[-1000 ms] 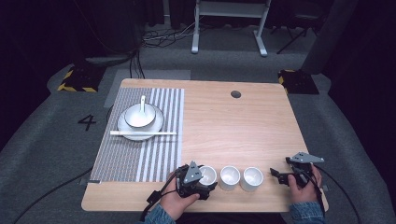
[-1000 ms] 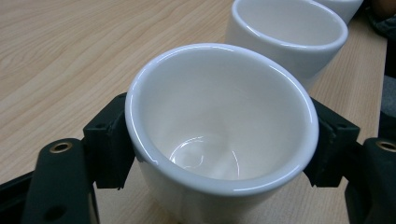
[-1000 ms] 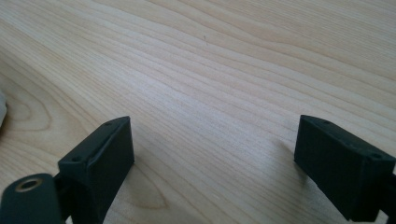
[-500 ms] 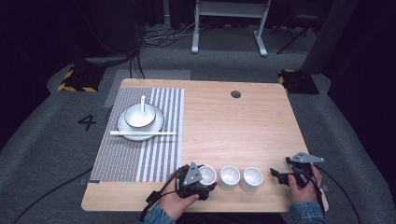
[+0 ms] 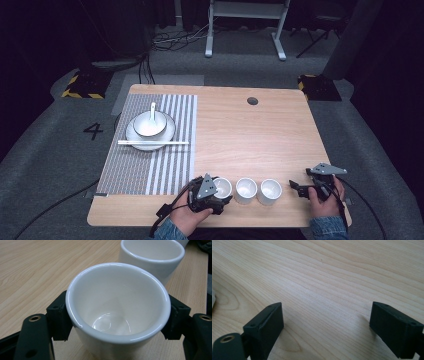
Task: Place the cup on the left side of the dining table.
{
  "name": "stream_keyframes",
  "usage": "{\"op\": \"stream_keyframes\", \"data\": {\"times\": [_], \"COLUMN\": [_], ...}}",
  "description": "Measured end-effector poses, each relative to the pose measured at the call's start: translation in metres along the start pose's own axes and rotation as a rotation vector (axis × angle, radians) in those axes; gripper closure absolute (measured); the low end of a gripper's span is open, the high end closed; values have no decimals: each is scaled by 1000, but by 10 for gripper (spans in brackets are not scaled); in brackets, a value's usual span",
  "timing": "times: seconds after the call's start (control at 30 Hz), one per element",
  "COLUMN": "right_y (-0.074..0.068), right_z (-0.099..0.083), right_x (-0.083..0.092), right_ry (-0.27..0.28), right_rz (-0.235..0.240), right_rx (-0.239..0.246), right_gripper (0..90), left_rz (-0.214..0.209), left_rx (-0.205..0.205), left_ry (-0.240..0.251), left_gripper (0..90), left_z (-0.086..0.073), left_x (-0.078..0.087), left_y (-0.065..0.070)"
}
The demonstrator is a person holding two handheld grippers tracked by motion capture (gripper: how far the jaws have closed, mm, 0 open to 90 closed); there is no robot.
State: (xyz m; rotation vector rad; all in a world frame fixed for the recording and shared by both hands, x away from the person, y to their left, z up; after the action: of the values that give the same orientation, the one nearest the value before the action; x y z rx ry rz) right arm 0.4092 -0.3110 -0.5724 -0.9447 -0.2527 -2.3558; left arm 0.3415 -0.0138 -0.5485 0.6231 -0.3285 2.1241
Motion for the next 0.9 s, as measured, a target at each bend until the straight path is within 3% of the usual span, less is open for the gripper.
{"op": "stream_keyframes", "data": {"times": [0.1, 0.33, 0.5, 0.9], "right_y": [0, 0, 0, 0], "right_z": [0, 0, 0, 0], "right_x": [0, 0, 0, 0], "right_ry": [0, 0, 0, 0], "right_rz": [0, 0, 0, 1], "right_rx": [0, 0, 0, -1], "right_gripper": [120, 120, 120, 120], "left_rz": [-19, -22, -40, 11], "left_rx": [16, 3, 34, 32], "left_ry": [-17, -40, -44, -32], "left_gripper": [264, 264, 264, 264], "left_z": [1, 7, 12, 28], "left_x": [1, 9, 14, 35], "left_y": [2, 4, 3, -11]}}
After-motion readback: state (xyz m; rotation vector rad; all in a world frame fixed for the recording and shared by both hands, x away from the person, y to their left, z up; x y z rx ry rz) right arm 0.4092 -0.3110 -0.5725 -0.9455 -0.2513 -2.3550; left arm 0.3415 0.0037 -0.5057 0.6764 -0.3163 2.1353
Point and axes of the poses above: each handheld gripper's, and its own axes: x roughly backward along the jaws, z roughly out of its top, y roughly to its right, the point moved 10 cm from there along -x, roughly forward along the jaws, and after that the axes turned 4 degrees about z, right-handed, at the moved point
